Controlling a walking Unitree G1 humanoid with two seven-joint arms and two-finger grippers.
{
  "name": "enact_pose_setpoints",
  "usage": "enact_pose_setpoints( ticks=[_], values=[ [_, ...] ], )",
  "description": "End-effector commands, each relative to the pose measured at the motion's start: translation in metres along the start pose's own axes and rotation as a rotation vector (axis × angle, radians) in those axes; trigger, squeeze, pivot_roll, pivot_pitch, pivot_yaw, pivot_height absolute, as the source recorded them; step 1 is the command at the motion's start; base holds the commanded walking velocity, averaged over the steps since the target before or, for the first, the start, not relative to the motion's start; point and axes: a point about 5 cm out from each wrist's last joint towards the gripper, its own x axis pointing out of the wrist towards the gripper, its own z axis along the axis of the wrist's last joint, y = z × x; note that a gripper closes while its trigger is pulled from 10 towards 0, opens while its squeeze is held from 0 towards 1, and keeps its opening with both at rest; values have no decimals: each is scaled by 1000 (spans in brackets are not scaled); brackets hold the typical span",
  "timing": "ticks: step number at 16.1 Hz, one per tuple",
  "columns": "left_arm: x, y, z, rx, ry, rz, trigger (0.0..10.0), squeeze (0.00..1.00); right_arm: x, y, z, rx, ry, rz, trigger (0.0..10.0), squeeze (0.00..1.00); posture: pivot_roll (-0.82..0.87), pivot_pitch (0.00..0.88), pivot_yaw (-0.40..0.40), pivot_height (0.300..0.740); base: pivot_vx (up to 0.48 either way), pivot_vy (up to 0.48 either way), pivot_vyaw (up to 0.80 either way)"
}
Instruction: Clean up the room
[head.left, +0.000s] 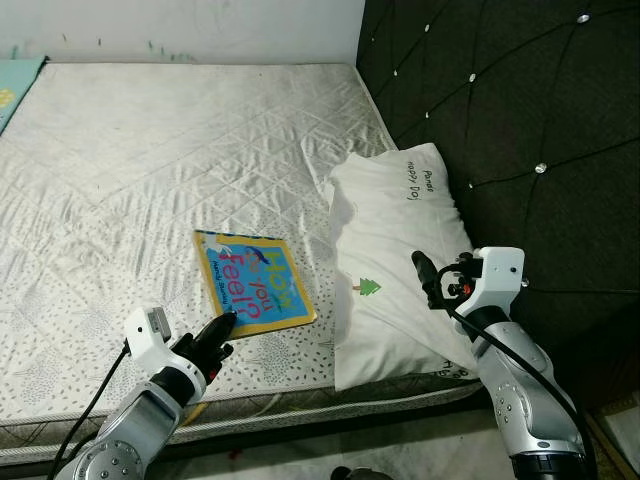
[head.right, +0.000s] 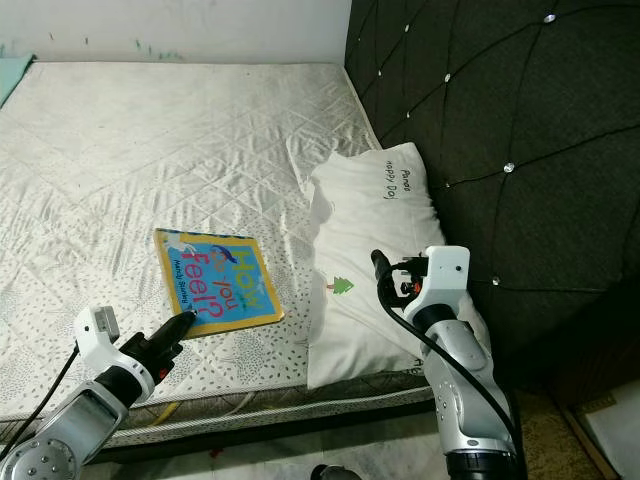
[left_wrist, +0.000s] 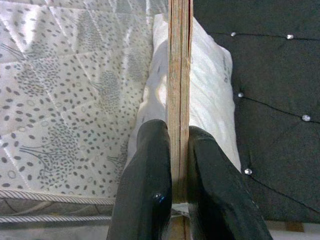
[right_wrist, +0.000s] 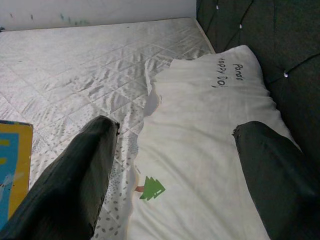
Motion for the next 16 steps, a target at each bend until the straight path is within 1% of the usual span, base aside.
enact_pose_setpoints(
  ticks=[1,2,3,6,7,8,12,14,15,16],
  values=[
    [2,-4,4,26,-26,-10,10000,0,-2,1,3,5,-8,10,10000,0,-72,143,-55,740,0,0,0],
    [2,-3,8,68,-59,8,10000,0,-2,3,3,9,-8,19,10000,0,-71,150,-57,740,0,0,0],
    [2,-4,11,89,-92,17,10000,0,-2,4,3,11,-8,26,10000,0,-71,150,-57,740,0,0,0],
    [1,-1,15,96,-121,38,10000,0,-3,8,1,15,2,53,10000,0,-70,162,-64,735,0,0,0],
    [-1,0,16,103,-131,44,10000,0,-5,11,-2,16,13,69,10000,0,-70,162,-64,715,0,0,0],
    [-2,0,16,104,-134,45,10000,0,-6,12,-3,17,16,79,10000,0,-70,169,-66,705,0,0,0],
    [-1,-1,16,114,-149,48,10000,0,-8,15,-4,19,17,75,10000,0,-71,177,-63,650,0,0,0],
    [0,-2,19,126,-180,53,10000,0,-8,14,-5,13,17,68,10000,0,-71,177,-63,630,0,0,0],
    [1,-1,21,141,-211,72,10000,0,-9,13,-5,8,19,69,10000,0,-71,179,-63,610,0,0,0],
    [1,-1,21,140,-218,74,10000,0,-9,13,-5,6,17,70,10000,0,-70,182,-65,605,0,0,0]
  ],
)
